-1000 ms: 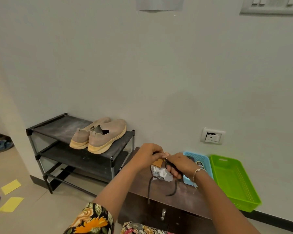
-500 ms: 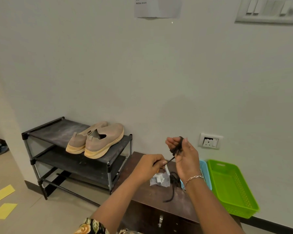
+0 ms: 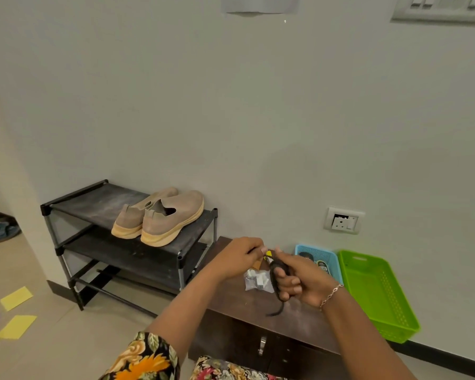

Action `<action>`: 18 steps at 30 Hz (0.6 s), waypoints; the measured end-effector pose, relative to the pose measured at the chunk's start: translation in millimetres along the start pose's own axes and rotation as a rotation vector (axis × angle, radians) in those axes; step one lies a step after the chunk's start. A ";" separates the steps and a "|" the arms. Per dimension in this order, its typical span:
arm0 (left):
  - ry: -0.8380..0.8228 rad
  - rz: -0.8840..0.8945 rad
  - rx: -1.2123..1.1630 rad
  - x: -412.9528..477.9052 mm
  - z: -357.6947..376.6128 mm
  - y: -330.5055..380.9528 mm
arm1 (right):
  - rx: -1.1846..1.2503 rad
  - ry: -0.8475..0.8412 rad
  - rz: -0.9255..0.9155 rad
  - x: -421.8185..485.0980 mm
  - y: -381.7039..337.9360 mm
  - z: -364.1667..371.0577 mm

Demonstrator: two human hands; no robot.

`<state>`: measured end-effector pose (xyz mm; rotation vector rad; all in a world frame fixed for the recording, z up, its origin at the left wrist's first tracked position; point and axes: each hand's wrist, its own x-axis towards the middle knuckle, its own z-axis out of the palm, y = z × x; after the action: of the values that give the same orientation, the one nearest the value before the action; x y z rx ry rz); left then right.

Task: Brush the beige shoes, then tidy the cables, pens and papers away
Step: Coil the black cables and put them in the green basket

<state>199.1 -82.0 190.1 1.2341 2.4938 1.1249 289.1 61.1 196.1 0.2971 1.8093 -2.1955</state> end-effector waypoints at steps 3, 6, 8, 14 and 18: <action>0.032 -0.027 -0.071 -2.0 5.6 -1.6 | 0.475 -0.074 -0.082 0.2 -6.1 1.3; 0.032 -0.050 -0.114 -3.2 12.8 1.0 | 0.733 -0.006 -0.284 7.4 -9.7 9.7; 0.004 -0.060 -0.108 -4.7 17.4 2.4 | 0.861 0.038 -0.444 12.0 -9.5 13.7; -0.048 -0.020 -0.014 -9.9 22.3 0.0 | 0.046 0.485 -0.677 22.4 -2.8 3.1; -0.016 0.012 -0.015 -8.5 16.1 6.8 | -0.908 0.589 -0.483 19.7 9.5 -3.1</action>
<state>215.7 -76.6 181.6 1.2505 2.4646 1.1301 273.8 60.8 180.3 0.3360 3.2465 -1.3092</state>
